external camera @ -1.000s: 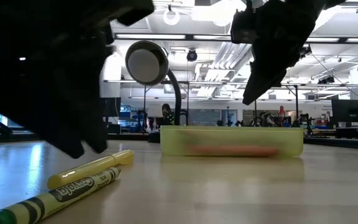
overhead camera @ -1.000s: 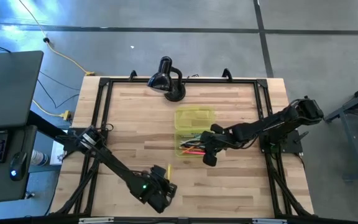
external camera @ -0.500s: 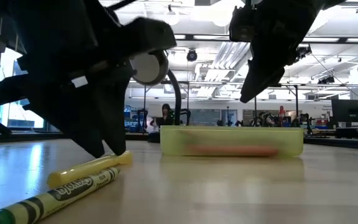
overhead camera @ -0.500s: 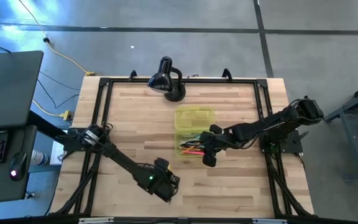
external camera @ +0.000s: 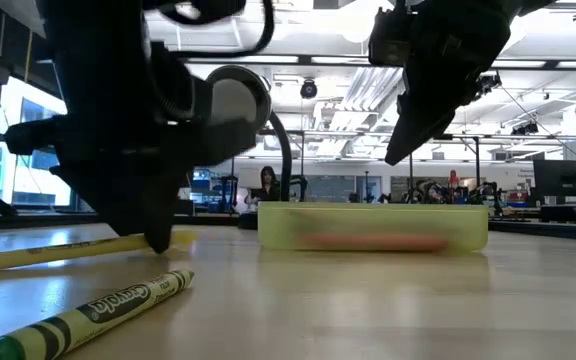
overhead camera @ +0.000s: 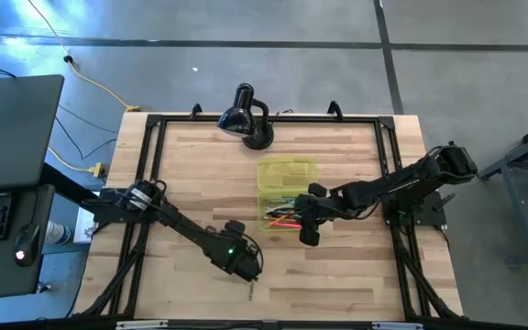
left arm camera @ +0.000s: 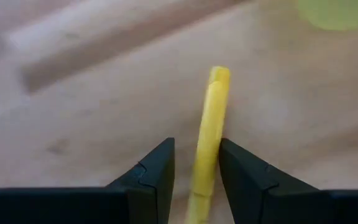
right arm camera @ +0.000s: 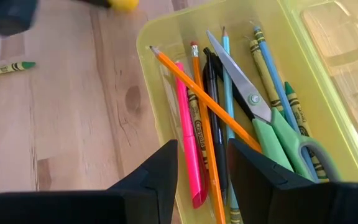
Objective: Pick & place school supplies into a supply box
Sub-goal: Put the yellow pen into the yellow supply box
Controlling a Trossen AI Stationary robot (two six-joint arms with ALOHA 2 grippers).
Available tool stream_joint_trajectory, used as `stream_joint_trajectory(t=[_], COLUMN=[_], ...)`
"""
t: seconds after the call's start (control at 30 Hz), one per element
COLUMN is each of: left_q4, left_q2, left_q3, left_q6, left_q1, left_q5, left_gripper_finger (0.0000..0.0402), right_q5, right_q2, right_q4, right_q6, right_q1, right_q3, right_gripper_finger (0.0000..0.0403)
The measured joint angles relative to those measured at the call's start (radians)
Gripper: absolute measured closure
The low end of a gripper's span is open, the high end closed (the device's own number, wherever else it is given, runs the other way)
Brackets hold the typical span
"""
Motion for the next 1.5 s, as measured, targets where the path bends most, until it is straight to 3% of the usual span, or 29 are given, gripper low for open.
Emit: stream_joint_trajectory(t=[0.27,0.37,0.53,0.87,1.03,1.37,1.5], left_q4=[-0.01,0.059,0.049,0.07,0.077,0.106,0.1], left_q2=[0.003,0.013,0.052,0.137,0.143,0.141,0.157], left_q3=[-0.032,-0.063,-0.077,-0.136,-0.145,-0.144,-0.144], left_q6=[-0.016,-0.06,-0.198,-0.379,-0.448,-0.412,-0.412], left_q1=[-0.011,-0.025,-0.1,-0.222,-0.226,-0.193,-0.194], left_q5=[-0.097,-0.132,-0.306,-0.444,-0.472,-0.44,-0.486], left_gripper_finger=[0.0246,0.0246,0.0246,0.0246,0.0246,0.0246,0.0246], right_q5=[0.001,0.0,-0.009,-0.02,-0.021,-0.026,-0.026], right_q2=[0.0,0.0,0.0,0.0,0.001,0.001,0.001], right_q4=[-0.001,-0.004,-0.005,0.006,0.012,0.011,0.011], right_q6=[-0.001,0.003,0.005,0.005,0.005,0.005,-0.011], right_q1=[0.0,0.0,0.0,0.0,0.0,0.0,0.0], right_q3=[-0.001,-0.001,-0.001,-0.001,-0.001,-0.001,-0.001], right_gripper_finger=[0.0284,0.0284,0.0284,0.0284,0.0284,0.0284,0.0284])
